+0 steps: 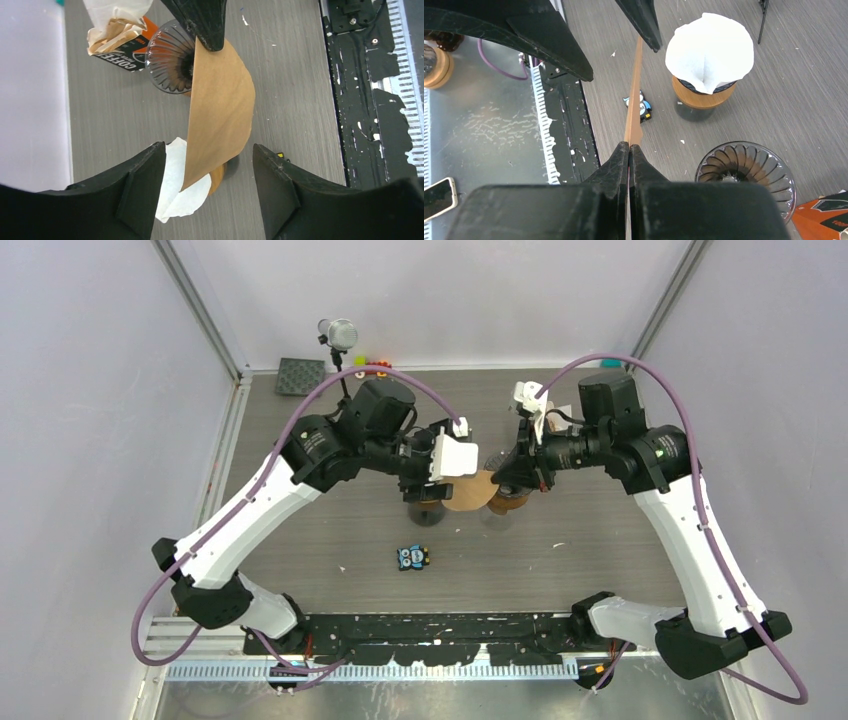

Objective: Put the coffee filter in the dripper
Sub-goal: Place the coffee filter in the coffee dripper.

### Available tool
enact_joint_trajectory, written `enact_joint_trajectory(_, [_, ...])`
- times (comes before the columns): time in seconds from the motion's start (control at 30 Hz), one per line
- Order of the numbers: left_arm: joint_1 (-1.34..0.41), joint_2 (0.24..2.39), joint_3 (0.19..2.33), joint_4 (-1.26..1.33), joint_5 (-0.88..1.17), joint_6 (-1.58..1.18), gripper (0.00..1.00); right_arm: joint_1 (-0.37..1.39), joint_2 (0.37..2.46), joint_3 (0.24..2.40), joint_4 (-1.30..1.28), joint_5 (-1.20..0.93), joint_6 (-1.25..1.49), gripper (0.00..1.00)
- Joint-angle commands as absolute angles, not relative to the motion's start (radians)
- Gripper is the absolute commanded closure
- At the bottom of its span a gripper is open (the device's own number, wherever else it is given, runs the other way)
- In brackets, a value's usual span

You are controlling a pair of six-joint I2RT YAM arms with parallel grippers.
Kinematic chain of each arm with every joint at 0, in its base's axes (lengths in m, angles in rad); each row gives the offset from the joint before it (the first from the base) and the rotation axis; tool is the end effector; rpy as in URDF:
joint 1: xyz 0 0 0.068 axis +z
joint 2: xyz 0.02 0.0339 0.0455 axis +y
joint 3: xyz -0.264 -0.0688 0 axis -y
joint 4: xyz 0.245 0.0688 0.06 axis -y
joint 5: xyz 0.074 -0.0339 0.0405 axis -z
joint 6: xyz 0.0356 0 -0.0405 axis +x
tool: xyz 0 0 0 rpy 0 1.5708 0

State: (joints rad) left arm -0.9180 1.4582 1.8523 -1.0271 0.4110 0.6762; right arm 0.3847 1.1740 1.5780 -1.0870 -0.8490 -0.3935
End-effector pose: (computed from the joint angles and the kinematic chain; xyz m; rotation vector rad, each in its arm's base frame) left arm 0.1585 -0.2307 0.4622 1.7295 1.3660 -0.5874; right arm 0.1710 0.0981 0.4469 -1.2077 1.7622 0.9396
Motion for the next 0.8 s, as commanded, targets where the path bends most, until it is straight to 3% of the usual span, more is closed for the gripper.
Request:
enact_joint_trajectory(0.0, [-0.920,1.444,1.831,-1.010,0.491,0.698,0.37,0.396,1.167,1.569,-1.088,-0.886,-0.442,1.00])
enact_joint_trajectory(0.13, [-0.920,1.470,1.837,-1.010,0.512,0.672,0.47,0.398,1.163,1.568,-1.089,-0.879,-0.449,1.00])
enact_joint_trajectory(0.43, [-0.920,1.508,1.829,-0.988,0.533,0.642,0.52,0.398,1.153,1.556,-1.089,-0.871,-0.462,1.00])
enact_joint_trajectory(0.77, [-0.920,1.533,1.832,-0.958,0.575,0.593,0.69,0.399,1.158,1.539,-1.065,-0.867,-0.450,1.00])
